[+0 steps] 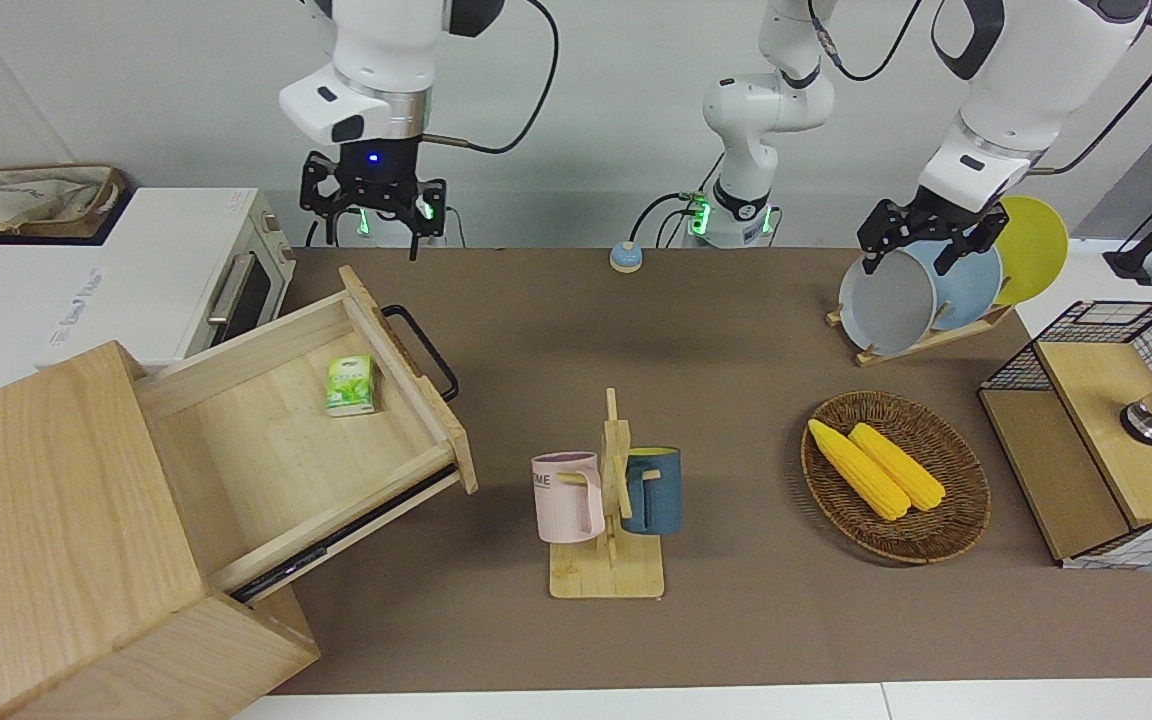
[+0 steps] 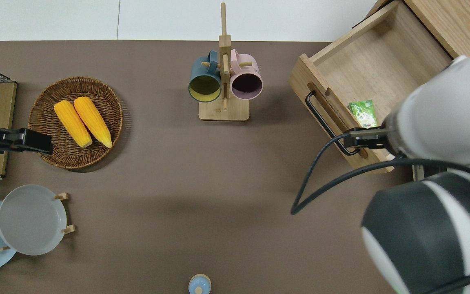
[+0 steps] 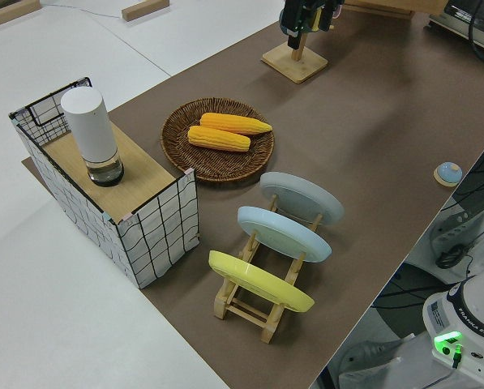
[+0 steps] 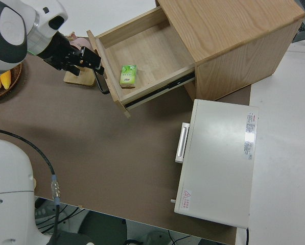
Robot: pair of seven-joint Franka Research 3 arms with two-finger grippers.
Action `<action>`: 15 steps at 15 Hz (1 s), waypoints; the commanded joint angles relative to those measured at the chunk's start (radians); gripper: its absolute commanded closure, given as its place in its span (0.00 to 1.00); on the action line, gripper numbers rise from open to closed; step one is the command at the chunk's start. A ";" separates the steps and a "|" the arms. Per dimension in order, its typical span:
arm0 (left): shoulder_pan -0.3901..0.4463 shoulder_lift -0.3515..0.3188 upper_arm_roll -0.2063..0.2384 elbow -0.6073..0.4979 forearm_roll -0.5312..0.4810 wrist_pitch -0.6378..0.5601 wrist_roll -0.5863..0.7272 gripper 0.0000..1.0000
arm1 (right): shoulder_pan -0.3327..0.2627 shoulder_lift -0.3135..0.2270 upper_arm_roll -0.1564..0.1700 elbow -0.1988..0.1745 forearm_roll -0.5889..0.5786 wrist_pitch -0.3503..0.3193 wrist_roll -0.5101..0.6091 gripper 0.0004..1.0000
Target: Slide drawer open with right arm
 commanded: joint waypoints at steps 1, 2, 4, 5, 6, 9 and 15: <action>-0.007 -0.003 0.000 0.009 0.018 -0.018 -0.010 0.01 | -0.095 -0.016 -0.078 -0.021 0.196 0.045 -0.160 0.02; -0.007 -0.004 0.000 0.010 0.018 -0.018 -0.010 0.01 | -0.108 -0.016 -0.092 -0.024 0.217 0.055 -0.191 0.02; -0.007 -0.004 0.000 0.009 0.018 -0.018 -0.010 0.01 | -0.153 -0.014 -0.100 -0.038 0.228 0.089 -0.298 0.02; -0.007 -0.003 0.000 0.009 0.018 -0.018 -0.010 0.01 | -0.155 -0.011 -0.102 -0.038 0.227 0.089 -0.322 0.02; -0.007 -0.003 0.000 0.009 0.018 -0.018 -0.010 0.01 | -0.161 -0.007 -0.103 -0.040 0.227 0.089 -0.331 0.02; -0.007 -0.004 0.000 0.010 0.018 -0.018 -0.010 0.01 | -0.185 0.009 -0.103 -0.055 0.225 0.106 -0.390 0.02; -0.007 -0.004 0.000 0.010 0.018 -0.018 -0.010 0.01 | -0.201 0.046 -0.103 -0.035 0.221 0.126 -0.412 0.02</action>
